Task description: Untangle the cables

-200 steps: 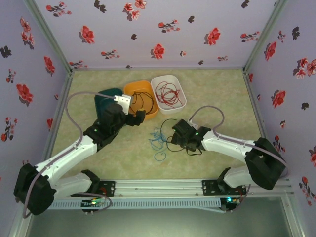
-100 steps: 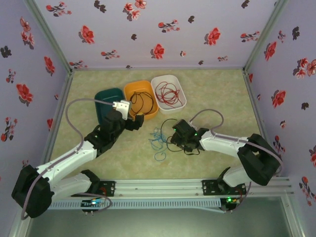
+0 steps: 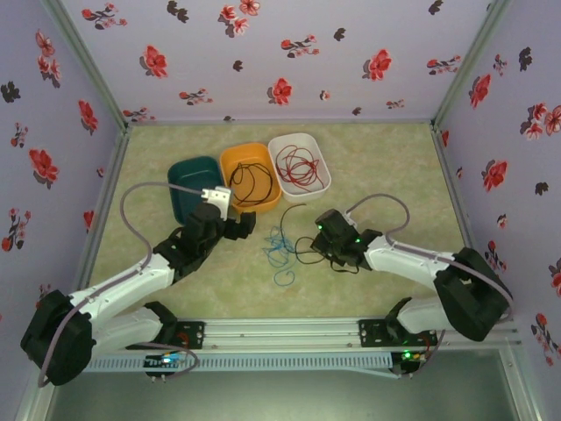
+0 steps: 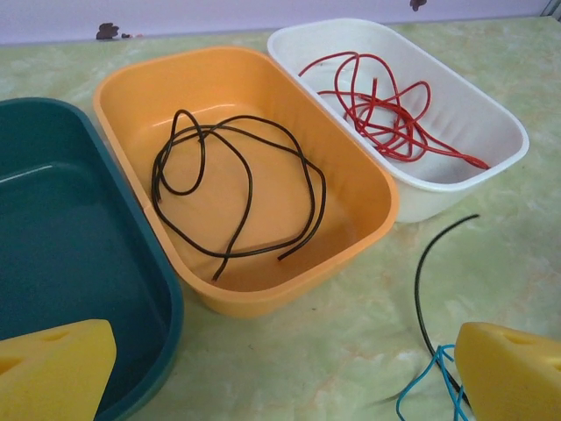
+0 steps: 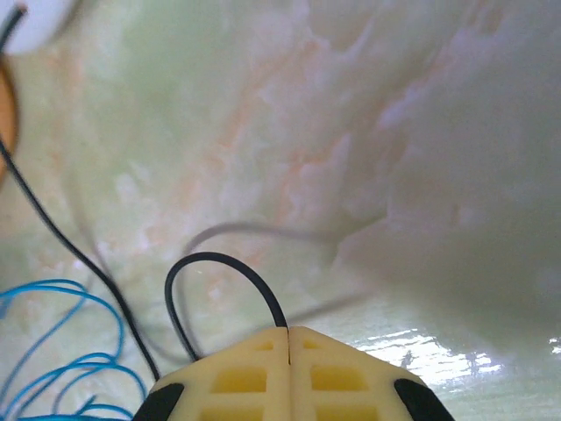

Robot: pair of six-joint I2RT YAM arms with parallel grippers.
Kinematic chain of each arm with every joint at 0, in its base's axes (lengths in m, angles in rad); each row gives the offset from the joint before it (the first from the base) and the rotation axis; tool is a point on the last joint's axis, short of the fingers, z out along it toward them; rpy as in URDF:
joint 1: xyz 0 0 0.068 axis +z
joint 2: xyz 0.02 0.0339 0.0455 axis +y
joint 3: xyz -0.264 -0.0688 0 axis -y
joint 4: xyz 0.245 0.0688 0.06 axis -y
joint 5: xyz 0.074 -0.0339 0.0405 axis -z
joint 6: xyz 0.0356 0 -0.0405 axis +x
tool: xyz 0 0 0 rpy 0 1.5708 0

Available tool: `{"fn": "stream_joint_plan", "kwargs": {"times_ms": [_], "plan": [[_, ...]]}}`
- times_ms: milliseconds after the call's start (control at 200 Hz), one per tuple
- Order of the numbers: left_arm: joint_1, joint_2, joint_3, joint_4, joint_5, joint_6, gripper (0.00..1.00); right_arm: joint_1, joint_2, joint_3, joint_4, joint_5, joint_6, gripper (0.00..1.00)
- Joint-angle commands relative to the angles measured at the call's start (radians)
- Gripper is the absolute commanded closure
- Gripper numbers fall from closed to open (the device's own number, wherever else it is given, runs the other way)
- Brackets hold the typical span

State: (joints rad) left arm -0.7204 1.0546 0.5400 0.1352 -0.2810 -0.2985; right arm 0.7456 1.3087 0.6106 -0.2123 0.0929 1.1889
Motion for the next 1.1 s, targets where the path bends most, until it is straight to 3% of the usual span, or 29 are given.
{"fn": "stream_joint_plan", "kwargs": {"times_ms": [0, 305, 665, 1095], "plan": [[-0.013, 0.005, -0.004, 0.026, -0.024, -0.024, 0.00, -0.011, -0.071, 0.002, -0.051, 0.078, -0.031, 1.00], [-0.029, 0.015, 0.003, 0.045, 0.010, -0.016, 0.00, -0.013, -0.197, 0.066, -0.139, 0.155, -0.194, 1.00], [-0.054, 0.104, 0.065, 0.115, 0.207, 0.020, 0.00, -0.013, -0.286, 0.125, -0.075, 0.095, -0.430, 1.00], [-0.100, 0.178, 0.064, 0.227, 0.210, -0.004, 0.00, -0.012, -0.295, 0.291, -0.067, 0.078, -0.618, 1.00]]}}
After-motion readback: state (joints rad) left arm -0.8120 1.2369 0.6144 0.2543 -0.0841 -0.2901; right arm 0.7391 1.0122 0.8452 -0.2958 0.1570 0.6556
